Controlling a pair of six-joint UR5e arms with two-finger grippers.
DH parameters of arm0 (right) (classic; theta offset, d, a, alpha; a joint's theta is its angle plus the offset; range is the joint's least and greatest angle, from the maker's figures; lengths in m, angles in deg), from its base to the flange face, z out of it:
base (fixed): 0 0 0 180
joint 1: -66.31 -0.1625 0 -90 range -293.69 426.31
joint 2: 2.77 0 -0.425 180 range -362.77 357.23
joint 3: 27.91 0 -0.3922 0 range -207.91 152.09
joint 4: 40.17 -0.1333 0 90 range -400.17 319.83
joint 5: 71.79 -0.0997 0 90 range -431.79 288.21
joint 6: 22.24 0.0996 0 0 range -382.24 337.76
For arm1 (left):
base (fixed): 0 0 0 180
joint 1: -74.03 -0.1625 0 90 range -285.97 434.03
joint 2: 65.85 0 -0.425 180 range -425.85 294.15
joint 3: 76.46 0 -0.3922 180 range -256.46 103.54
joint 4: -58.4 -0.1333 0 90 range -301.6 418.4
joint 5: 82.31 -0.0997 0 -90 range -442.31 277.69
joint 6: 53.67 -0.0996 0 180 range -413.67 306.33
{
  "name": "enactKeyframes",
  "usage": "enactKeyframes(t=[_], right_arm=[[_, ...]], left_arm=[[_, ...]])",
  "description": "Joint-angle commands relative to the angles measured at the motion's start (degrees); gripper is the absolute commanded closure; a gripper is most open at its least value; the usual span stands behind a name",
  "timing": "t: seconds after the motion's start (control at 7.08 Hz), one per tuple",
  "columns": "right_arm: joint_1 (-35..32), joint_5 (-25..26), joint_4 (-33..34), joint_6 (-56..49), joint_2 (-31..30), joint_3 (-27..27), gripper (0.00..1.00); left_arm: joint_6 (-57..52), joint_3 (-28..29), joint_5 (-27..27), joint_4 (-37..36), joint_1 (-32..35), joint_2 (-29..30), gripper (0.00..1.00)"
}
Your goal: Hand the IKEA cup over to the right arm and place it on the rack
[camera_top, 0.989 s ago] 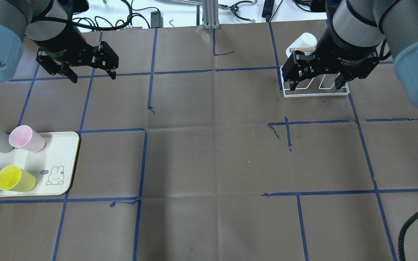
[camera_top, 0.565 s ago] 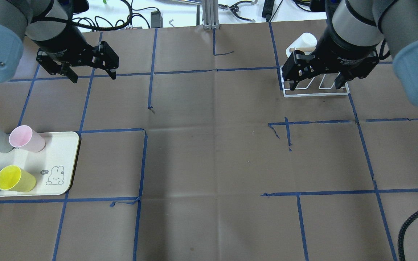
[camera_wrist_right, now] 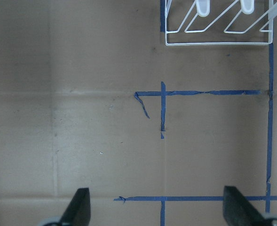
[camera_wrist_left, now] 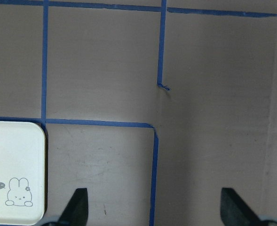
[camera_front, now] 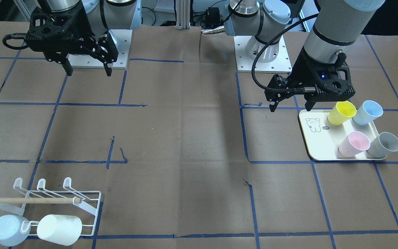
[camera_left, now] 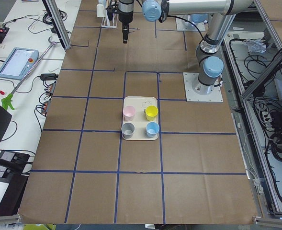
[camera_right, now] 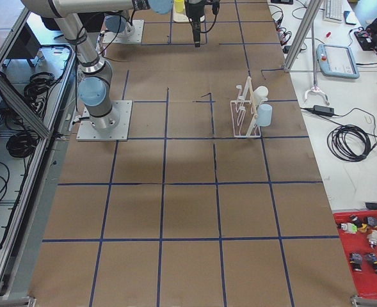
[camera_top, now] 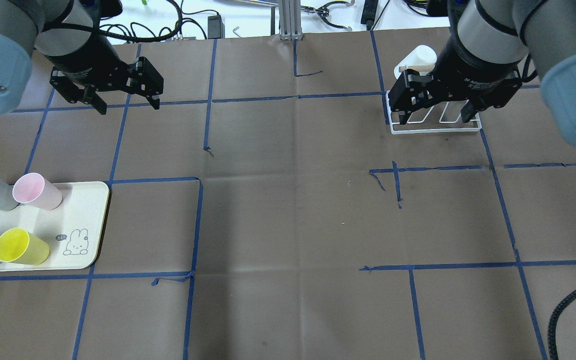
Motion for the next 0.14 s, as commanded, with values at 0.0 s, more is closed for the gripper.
enactKeyframes(t=[0.0], right_arm=[[0.0,-0.2,0.2,0.0,-0.1,0.0,0.0]], left_arm=[[0.0,0.0,0.0,0.0,0.0,0.0,0.0]])
